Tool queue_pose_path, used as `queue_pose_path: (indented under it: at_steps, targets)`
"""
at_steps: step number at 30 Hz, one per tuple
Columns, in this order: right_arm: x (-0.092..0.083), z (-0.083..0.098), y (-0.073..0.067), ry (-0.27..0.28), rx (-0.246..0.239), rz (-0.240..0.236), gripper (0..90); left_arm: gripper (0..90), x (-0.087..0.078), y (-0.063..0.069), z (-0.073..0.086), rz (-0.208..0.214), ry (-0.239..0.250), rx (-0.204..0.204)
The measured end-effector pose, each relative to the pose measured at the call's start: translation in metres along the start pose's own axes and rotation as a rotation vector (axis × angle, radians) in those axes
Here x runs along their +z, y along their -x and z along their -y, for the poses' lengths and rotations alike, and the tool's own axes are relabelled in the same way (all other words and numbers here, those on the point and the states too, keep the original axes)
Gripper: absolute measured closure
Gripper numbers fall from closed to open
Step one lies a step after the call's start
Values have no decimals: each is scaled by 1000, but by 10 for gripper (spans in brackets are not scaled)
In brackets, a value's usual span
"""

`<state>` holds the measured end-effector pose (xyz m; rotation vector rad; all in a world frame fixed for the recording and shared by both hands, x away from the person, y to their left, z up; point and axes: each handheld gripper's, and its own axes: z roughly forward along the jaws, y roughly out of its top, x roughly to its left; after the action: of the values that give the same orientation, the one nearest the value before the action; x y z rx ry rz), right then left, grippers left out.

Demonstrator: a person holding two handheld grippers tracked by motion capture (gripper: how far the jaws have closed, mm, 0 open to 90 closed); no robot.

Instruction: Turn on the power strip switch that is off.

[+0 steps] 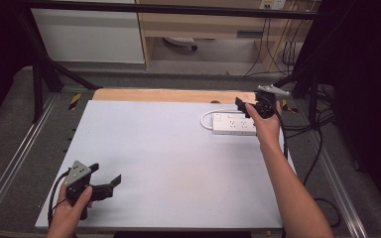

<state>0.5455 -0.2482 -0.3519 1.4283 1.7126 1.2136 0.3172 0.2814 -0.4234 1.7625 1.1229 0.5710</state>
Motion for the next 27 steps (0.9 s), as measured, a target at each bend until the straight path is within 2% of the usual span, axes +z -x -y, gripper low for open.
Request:
queue_pose_path:
  at_steps: [6,19,27]
  targets:
    - [3,1,7,-3,7,26,156,55,1,0,0,4,-3,4]
    - [16,1,11,-35,9,35,153,55,1,1,0,5,-4,0]
    - [23,2,12,-50,16,34,192,55,1,0,0,6,-7,2]
